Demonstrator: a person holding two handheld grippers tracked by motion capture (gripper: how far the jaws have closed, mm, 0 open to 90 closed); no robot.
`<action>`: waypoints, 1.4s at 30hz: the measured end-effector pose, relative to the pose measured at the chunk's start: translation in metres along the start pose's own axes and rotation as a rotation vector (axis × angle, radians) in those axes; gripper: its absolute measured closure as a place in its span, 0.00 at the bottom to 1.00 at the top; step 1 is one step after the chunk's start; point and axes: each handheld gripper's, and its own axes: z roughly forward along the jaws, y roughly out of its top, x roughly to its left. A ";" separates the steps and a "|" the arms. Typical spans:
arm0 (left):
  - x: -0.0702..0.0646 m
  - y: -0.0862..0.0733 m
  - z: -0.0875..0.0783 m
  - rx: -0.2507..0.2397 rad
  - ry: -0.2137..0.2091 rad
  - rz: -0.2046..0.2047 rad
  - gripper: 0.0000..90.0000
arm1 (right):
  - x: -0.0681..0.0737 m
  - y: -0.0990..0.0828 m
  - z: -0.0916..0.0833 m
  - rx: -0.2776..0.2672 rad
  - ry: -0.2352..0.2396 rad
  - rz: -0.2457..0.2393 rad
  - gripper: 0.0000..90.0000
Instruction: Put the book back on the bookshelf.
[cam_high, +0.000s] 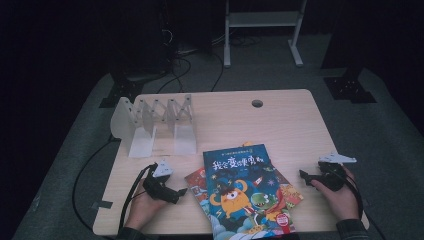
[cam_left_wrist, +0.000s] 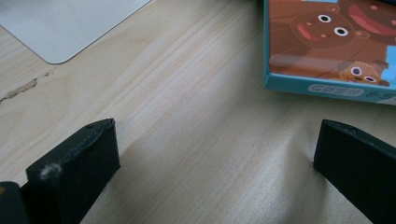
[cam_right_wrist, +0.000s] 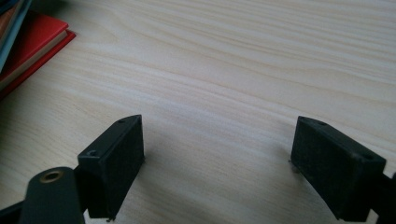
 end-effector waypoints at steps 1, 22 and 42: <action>0.000 0.000 0.000 0.000 0.000 0.000 0.00 | 0.000 0.000 0.000 -0.001 0.000 0.000 0.18; 0.000 0.000 0.000 0.000 0.000 0.000 0.00 | 0.006 0.006 -0.010 0.014 0.015 -0.010 0.31; -0.001 -0.001 -0.001 0.000 0.002 -0.003 0.00 | 0.034 0.034 -0.024 -0.036 0.127 -0.035 0.40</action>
